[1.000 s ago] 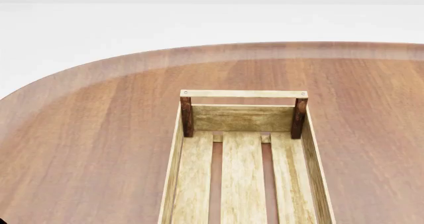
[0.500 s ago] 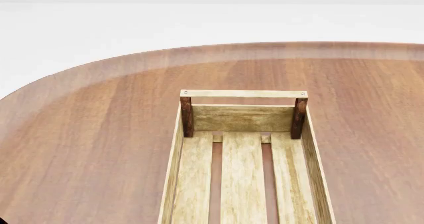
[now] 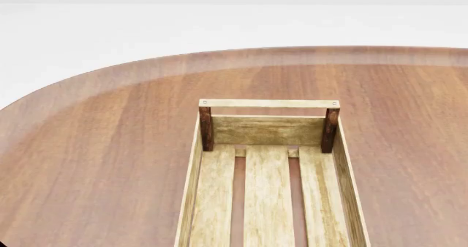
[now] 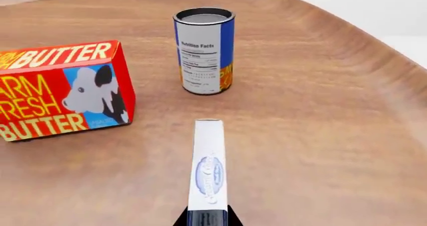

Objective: Pick up the cream cheese and put it in the tray.

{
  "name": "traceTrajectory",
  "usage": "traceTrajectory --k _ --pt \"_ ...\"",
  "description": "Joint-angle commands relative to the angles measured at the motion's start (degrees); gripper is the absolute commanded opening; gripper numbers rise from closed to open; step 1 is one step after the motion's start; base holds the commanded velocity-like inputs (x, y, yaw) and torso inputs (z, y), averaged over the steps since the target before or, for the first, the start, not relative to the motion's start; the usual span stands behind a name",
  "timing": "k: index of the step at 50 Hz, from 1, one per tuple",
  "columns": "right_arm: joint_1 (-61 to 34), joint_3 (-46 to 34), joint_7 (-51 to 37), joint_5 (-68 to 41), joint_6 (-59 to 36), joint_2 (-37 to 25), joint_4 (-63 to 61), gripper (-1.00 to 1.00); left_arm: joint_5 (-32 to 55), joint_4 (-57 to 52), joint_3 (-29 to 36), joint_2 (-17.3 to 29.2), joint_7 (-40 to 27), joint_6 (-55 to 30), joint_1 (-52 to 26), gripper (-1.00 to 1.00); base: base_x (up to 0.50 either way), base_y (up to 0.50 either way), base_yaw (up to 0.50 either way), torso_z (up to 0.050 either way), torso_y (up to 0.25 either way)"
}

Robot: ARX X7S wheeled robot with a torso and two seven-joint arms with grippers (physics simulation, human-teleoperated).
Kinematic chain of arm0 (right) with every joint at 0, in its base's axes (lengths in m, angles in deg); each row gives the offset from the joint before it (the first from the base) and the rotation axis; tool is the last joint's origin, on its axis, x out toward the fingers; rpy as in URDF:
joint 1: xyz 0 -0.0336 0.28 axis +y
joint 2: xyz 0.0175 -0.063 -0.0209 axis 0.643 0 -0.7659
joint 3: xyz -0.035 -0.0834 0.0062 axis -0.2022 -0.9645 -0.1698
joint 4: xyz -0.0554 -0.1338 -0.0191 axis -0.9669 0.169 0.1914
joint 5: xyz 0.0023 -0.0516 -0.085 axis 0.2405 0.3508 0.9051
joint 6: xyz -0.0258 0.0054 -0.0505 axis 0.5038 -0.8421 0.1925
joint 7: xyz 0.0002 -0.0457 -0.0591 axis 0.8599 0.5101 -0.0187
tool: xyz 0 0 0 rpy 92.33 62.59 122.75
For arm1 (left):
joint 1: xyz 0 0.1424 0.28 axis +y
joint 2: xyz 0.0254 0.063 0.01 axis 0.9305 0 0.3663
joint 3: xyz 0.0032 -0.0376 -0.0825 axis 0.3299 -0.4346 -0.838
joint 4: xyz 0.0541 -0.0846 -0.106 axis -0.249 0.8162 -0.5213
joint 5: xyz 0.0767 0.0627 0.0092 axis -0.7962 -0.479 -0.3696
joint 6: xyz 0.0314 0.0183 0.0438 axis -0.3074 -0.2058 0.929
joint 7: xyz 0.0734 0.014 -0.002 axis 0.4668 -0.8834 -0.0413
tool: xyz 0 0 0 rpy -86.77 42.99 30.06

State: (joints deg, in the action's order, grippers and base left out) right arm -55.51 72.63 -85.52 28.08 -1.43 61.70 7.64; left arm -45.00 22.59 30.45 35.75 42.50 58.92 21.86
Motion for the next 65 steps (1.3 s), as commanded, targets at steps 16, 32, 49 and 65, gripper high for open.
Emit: traceTrajectory --k 16,32,49,65 --pt "8.9 -2.98 -3.48 2.95 -3.79 1.27 -24.14 -1.0 0.47 -0.38 -0.35 0.28 -0.32 -0.02 0.09 1.0 0.0 0.0 0.0 0.0 0.001" --pt "11.62 -5.22 -5.72 5.25 -7.97 -0.48 -37.6 -1.0 0.76 -0.06 -0.33 0.3 -0.29 -0.12 -0.14 1.0 0.0 0.0 0.0 0.0 0.0" --pt "9.96 -6.71 -9.36 8.41 -15.76 -4.16 -46.23 -1.0 1.24 -0.05 -0.52 0.45 -0.42 -0.34 -0.28 1.0 0.0 0.0 0.0 0.0 0.001" --pt "9.32 -8.05 -10.25 10.26 -21.2 -7.26 -52.22 -1.0 1.01 -0.13 -0.62 0.44 -0.58 -0.5 -0.33 1.0 0.0 0.0 0.0 0.0 0.0"
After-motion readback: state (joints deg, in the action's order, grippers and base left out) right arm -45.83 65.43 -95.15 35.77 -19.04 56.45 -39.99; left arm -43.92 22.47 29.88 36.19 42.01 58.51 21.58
